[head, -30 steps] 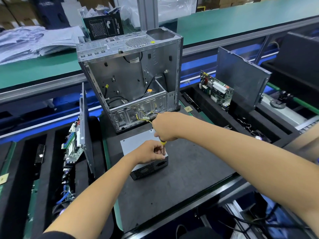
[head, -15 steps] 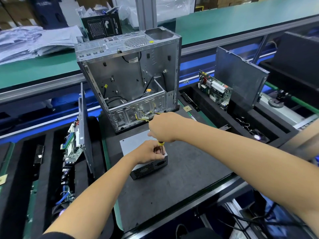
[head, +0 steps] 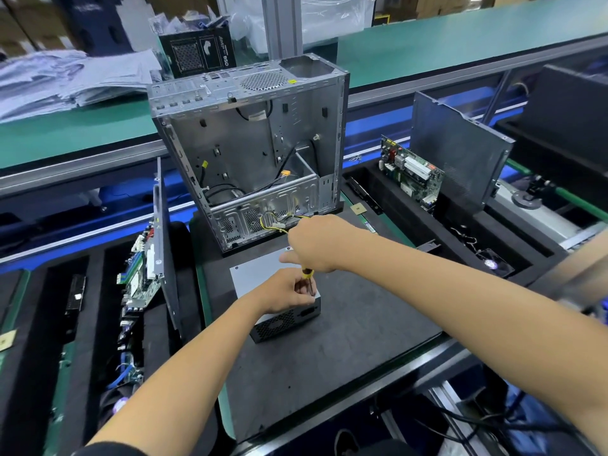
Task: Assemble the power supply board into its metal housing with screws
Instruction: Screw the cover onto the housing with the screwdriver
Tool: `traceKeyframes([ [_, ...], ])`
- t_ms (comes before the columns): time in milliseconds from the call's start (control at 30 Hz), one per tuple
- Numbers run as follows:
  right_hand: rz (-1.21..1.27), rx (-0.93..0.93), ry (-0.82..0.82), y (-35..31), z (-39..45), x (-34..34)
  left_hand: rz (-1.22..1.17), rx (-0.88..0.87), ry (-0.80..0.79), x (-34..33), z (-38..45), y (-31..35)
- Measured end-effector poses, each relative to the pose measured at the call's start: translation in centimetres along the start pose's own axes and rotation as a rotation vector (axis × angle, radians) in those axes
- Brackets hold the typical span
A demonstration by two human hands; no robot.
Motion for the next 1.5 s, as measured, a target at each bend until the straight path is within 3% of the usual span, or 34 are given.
traceKeyframes([
  [100,0.025,0.131,-0.098,-0.5,-0.6,-0.3,0.002,0.010,0.013,0.0,-0.1,-0.1],
  [200,0.163,0.175,-0.072,-0.7,-1.0,0.4,0.003,0.021,0.018,0.0,-0.1,-0.3],
  [433,0.020,-0.011,0.040,0.8,-0.1,0.8,0.021,-0.010,-0.002,0.0,0.0,0.2],
  [700,0.094,0.153,-0.209,-0.1,-1.1,-1.1,0.003,0.005,0.008,0.0,0.0,-0.3],
  [933,-0.131,0.099,-0.023,0.1,-0.6,-0.1,0.014,-0.005,-0.043,-0.1,0.6,-0.4],
  [1100,0.078,0.088,-0.229,0.5,-0.8,-1.2,0.028,-0.016,-0.057,0.0,0.7,-0.5],
  [1200,0.079,0.110,-0.112,0.0,-0.6,0.0,0.015,-0.025,-0.054,0.0,0.6,-0.5],
  [1333,-0.100,0.033,0.007,0.2,-0.1,0.2,0.041,-0.035,-0.062,0.0,0.6,-0.5],
  [1400,-0.095,0.048,-0.061,0.3,0.0,-0.2,0.034,-0.030,-0.061,0.0,0.6,-0.5],
  [1500,0.116,0.098,-0.236,0.1,-0.4,-1.0,0.022,-0.030,-0.051,0.0,0.6,-0.6],
])
Point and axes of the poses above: each hand's wrist, its own z-axis towards the middle knuckle, its own x-axis out of the back of the hand, y = z × x, the point moved 8 cm from there along z, towards the middle knuckle, and after that the axes turned 15 degrees about -x, right-handed, at the moved point
